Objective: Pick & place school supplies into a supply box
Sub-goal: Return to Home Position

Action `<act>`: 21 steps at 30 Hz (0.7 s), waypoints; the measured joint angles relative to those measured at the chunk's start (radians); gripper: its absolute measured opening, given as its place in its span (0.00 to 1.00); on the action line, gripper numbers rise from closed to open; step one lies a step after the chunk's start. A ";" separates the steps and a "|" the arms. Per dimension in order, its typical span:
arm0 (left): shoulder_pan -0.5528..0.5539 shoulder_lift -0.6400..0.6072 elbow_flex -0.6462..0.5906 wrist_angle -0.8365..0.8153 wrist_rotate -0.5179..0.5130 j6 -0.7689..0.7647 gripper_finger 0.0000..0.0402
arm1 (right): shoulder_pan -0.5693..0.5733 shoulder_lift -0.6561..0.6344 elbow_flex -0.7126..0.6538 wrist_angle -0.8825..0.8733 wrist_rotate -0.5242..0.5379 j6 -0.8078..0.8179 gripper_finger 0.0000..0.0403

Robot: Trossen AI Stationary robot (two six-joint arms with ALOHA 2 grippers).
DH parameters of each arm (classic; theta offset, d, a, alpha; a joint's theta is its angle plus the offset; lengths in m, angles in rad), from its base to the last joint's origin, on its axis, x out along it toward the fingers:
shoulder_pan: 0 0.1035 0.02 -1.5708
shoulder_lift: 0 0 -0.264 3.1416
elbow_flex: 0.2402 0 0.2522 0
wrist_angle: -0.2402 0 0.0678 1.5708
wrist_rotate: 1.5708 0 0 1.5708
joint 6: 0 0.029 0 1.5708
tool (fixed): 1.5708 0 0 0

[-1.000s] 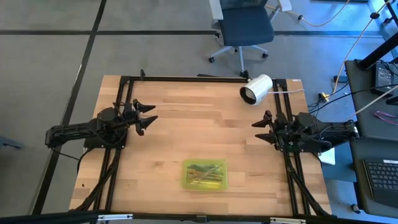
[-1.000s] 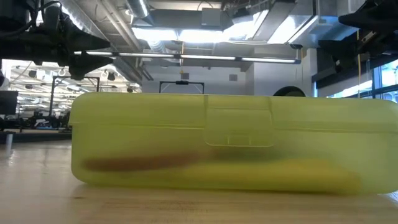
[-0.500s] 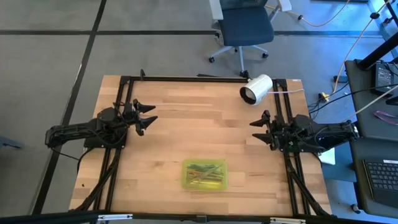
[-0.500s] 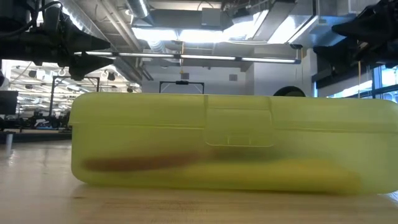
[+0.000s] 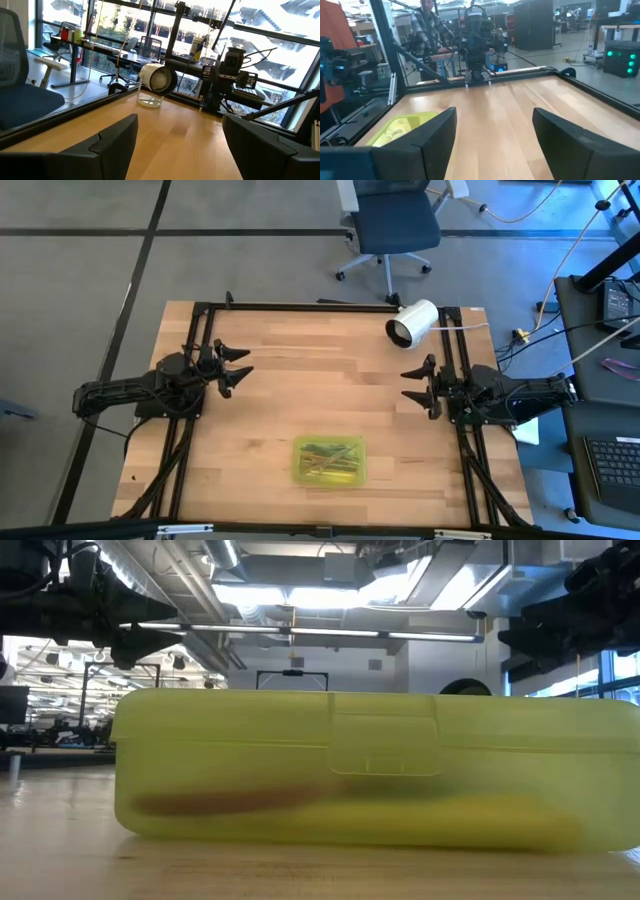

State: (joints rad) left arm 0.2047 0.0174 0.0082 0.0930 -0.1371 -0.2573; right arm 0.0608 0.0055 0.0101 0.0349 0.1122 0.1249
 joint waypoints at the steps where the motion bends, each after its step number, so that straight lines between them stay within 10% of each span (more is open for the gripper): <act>1: 0.000 0.000 0.000 0.000 0.000 0.000 0.71 | 0.000 0.000 0.000 0.000 -0.006 -0.002 0.66; 21: 0.000 0.000 0.000 0.000 0.000 0.000 0.71 | 0.000 0.000 0.000 -0.001 -0.009 -0.002 0.66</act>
State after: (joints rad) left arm 0.2047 0.0174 0.0082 0.0929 -0.1371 -0.2577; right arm 0.0608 0.0059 0.0101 0.0341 0.1036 0.1233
